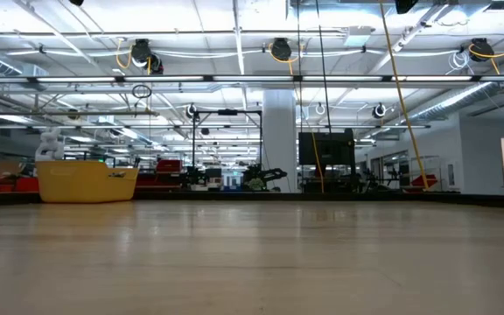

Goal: Pick and place USB-C Cables
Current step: Return to Home Position

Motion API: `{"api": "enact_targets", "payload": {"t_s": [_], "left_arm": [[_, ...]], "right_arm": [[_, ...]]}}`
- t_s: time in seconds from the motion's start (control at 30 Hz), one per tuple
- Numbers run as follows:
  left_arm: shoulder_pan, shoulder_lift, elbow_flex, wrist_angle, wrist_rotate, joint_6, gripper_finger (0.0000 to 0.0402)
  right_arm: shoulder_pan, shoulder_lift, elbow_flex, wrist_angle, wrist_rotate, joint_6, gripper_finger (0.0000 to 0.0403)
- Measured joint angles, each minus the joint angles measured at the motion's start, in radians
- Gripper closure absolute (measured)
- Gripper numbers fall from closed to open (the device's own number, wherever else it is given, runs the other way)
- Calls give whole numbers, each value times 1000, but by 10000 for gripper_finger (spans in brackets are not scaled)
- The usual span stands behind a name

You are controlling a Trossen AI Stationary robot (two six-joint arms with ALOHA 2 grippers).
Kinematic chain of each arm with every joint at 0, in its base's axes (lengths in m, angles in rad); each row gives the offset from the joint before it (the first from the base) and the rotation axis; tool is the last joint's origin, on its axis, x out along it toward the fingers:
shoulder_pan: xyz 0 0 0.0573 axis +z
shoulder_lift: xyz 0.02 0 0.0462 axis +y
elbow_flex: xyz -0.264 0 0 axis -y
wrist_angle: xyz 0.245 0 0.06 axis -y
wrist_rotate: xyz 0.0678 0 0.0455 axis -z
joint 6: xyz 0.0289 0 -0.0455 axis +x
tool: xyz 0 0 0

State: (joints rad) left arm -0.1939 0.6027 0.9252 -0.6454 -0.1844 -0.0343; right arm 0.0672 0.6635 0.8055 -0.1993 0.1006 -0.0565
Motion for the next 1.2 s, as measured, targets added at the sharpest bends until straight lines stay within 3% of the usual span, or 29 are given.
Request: {"api": "enact_targets", "payload": {"t_s": [0.4,0.87,1.2], "left_arm": [[-35,-23,-46,238,37,208,398],[21,-30,-47,297,154,239,395],[65,-39,-110,339,169,242,391]], "right_arm": [[52,-29,0,74,3,-110,403],[52,-29,0,119,1,-148,403],[52,-44,-52,116,0,-162,403]]}}
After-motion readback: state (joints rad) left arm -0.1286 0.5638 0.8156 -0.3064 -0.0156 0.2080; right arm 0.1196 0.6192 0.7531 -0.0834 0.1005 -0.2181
